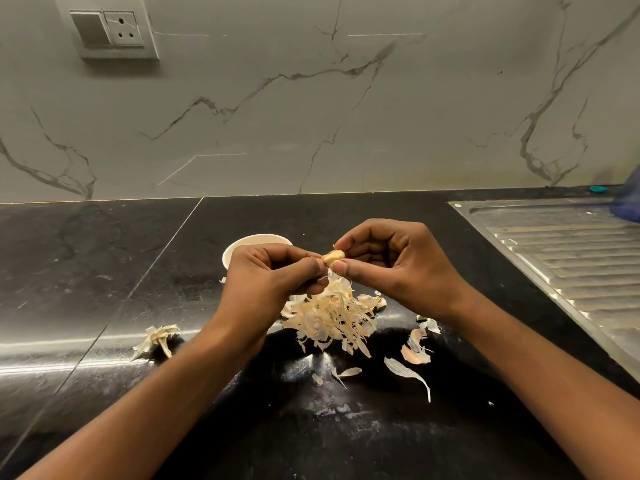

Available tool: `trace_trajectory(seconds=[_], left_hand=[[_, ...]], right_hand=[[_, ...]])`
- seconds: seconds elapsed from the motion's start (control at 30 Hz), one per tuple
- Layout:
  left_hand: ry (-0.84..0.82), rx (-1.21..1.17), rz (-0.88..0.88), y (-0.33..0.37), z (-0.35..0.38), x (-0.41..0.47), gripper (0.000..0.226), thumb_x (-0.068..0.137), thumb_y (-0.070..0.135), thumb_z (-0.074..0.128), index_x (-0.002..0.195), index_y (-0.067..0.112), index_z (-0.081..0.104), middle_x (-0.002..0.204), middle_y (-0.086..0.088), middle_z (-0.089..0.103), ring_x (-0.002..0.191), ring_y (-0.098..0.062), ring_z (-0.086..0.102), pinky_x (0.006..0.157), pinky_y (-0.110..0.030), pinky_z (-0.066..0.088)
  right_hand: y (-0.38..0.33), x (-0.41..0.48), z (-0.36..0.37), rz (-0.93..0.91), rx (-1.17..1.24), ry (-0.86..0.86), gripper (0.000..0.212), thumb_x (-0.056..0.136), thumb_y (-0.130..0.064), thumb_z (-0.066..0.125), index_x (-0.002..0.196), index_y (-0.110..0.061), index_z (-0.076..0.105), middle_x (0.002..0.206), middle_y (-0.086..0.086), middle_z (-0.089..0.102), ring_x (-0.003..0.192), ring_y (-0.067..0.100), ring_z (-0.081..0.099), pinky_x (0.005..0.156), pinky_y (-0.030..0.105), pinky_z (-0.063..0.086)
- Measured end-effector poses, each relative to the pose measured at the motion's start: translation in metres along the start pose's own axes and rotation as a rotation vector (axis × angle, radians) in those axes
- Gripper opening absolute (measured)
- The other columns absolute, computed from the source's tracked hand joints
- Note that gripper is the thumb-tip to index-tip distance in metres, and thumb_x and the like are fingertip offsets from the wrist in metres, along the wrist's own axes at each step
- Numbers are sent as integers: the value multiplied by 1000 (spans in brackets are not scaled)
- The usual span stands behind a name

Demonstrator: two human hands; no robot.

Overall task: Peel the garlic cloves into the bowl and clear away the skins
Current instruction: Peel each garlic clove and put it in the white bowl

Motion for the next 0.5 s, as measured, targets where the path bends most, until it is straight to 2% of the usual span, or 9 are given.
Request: trace_trajectory(seconds=[0.07, 0.2, 0.27, 0.37, 0.5], left_hand=[[20, 30, 20, 1, -1, 0, 7, 89, -3, 74, 89, -2, 80, 84, -21, 78, 79, -41, 75, 74, -36, 66], [45, 61, 53, 5, -2, 0, 10, 88, -7, 74, 82, -1, 79, 78, -20, 76, 71, -33, 74, 66, -30, 64], [44, 63, 62, 5, -2, 0, 11, 88, -8, 73, 80, -2, 79, 76, -21, 75, 68, -30, 73, 63, -29, 63], [48, 20, 40, 6, -1, 0, 13, 87, -10, 72, 77, -5, 77, 76, -25, 74, 64, -28, 70, 60, -27, 60], [51, -95, -48, 4, 0, 1, 18, 87, -13, 68, 71, -7, 72, 73, -24, 71, 60, -26, 66, 55, -26, 56]], right_hand=[[0, 0, 1, 0, -10, 2, 27, 88, -17, 84, 112, -4, 78, 100, 4, 81, 91, 24, 80, 83, 39, 67], [-2, -1, 3, -22, -38, 11, 35, 91, -16, 82, 125, -9, 75, 99, 4, 81, 88, 26, 79, 80, 43, 67], [-2, -1, 3, -48, -86, 16, 29, 94, -15, 80, 122, -8, 77, 100, 3, 81, 88, 25, 79, 79, 45, 67], [-2, -1, 5, -52, -104, 33, 22, 94, -16, 78, 114, -6, 80, 97, 2, 81, 86, 23, 80, 77, 43, 67], [0, -2, 7, -13, -6, 40, 18, 95, -7, 76, 112, -5, 80, 95, 4, 82, 84, 22, 81, 77, 35, 67]])
Point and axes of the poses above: each hand's wrist, its own x-axis towards the middle knuckle, its own z-axis out of the palm, y = z × x, the point moved 4 cm from there along x, towards the middle knuckle
